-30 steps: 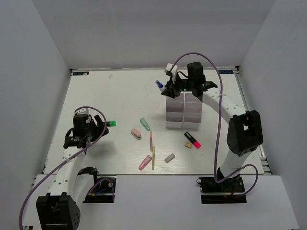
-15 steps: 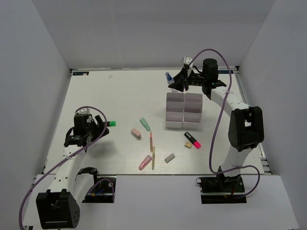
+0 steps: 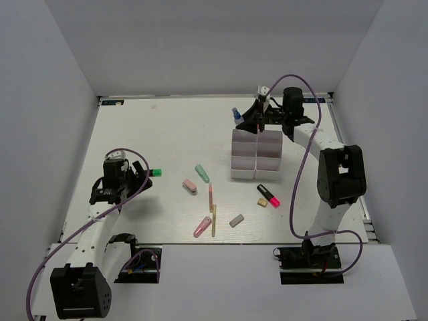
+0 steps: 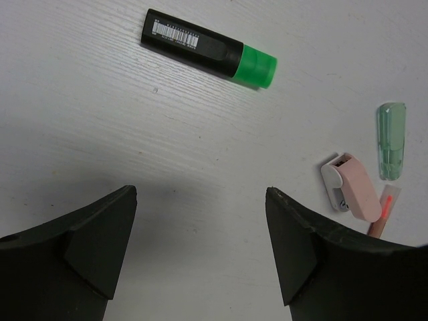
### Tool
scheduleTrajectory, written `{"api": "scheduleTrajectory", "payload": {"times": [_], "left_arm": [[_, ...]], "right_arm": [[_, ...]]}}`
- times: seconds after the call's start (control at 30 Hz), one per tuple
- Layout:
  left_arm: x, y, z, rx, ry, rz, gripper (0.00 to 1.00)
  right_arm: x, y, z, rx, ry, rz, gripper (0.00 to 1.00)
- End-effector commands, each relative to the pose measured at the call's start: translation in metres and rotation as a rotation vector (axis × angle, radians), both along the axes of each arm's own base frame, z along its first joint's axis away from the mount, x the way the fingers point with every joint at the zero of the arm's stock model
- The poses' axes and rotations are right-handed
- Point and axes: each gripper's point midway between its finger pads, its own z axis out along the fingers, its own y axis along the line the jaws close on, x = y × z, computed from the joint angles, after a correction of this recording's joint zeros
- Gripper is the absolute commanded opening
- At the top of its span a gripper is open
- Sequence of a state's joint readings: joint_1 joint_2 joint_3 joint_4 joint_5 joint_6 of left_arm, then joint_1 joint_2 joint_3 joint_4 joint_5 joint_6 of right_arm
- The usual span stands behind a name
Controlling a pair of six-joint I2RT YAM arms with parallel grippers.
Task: Sort the stationery into containers
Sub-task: Place the stationery into the container
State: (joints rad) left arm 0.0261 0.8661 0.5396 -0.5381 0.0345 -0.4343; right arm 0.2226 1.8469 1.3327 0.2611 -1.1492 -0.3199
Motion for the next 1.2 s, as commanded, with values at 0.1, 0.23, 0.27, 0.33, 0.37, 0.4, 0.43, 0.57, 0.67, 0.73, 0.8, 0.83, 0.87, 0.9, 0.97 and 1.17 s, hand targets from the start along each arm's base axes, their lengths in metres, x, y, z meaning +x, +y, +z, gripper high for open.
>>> {"api": "scheduleTrajectory", "payload": {"times": [0.1,0.23,0.27,0.33,0.37,0.4,0.43,0.57,0.67,0.73,0.8,0.83,0.87,0.9,0.97,1.17], "left_arm": [[0.010,0.000,0.017,-0.001,-0.049,-0.008,0.88],[0.010,0.000,0.018,-0.001,-0.052,-0.008,0.88],[0.011,0.000,0.018,0.000,-0.053,-0.010,0.88],[0.010,0.000,0.018,0.000,-0.050,-0.008,0.88],[0.010,0.000,0.017,0.000,-0.049,-0.008,0.88],[0.010,0.000,0.018,0.001,-0.049,-0.007,0.88],[0.011,0.000,0.018,-0.001,-0.052,-0.008,0.88],[0.011,-0.001,0.018,-0.003,-0.050,-0.009,0.88],[0.010,-0.001,0.016,-0.005,-0.046,-0.014,0.88],[0.011,-0.002,0.017,-0.006,-0.048,-0.016,0.88],[0.011,-0.003,0.017,-0.010,-0.048,-0.017,0.88],[0.011,-0.003,0.017,-0.012,-0.045,-0.018,0.88],[0.010,-0.003,0.015,-0.013,-0.040,-0.019,0.88],[0.011,-0.003,0.016,-0.014,-0.040,-0.016,0.88],[0.011,-0.004,0.015,-0.018,-0.038,-0.018,0.88],[0.012,-0.005,0.012,-0.041,-0.018,0.003,0.49]], "right_arm": [[0.008,-0.005,-0.009,-0.013,-0.040,0.003,0.00],[0.010,-0.006,-0.012,-0.022,-0.040,-0.003,0.00],[0.010,-0.008,-0.015,-0.025,-0.033,-0.004,0.00],[0.009,-0.007,-0.020,-0.034,-0.033,-0.001,0.00],[0.012,-0.010,-0.021,-0.039,-0.029,-0.012,0.00],[0.011,-0.009,-0.023,-0.042,-0.028,-0.011,0.00],[0.011,-0.009,-0.025,-0.046,-0.031,-0.009,0.00],[0.008,-0.010,-0.031,-0.061,-0.022,-0.002,0.05],[0.003,-0.011,-0.035,-0.071,-0.017,0.012,0.23],[0.001,-0.012,-0.036,-0.076,-0.022,0.012,0.36],[-0.001,-0.012,-0.034,-0.076,-0.027,0.014,0.44],[-0.002,-0.013,-0.034,-0.077,-0.028,0.013,0.46],[-0.002,-0.013,-0.034,-0.077,-0.030,0.013,0.46],[-0.004,-0.013,-0.030,-0.075,-0.033,0.012,0.50],[-0.006,-0.013,-0.028,-0.072,-0.034,0.014,0.61],[-0.010,-0.016,-0.015,-0.063,-0.027,-0.002,0.53]]}}
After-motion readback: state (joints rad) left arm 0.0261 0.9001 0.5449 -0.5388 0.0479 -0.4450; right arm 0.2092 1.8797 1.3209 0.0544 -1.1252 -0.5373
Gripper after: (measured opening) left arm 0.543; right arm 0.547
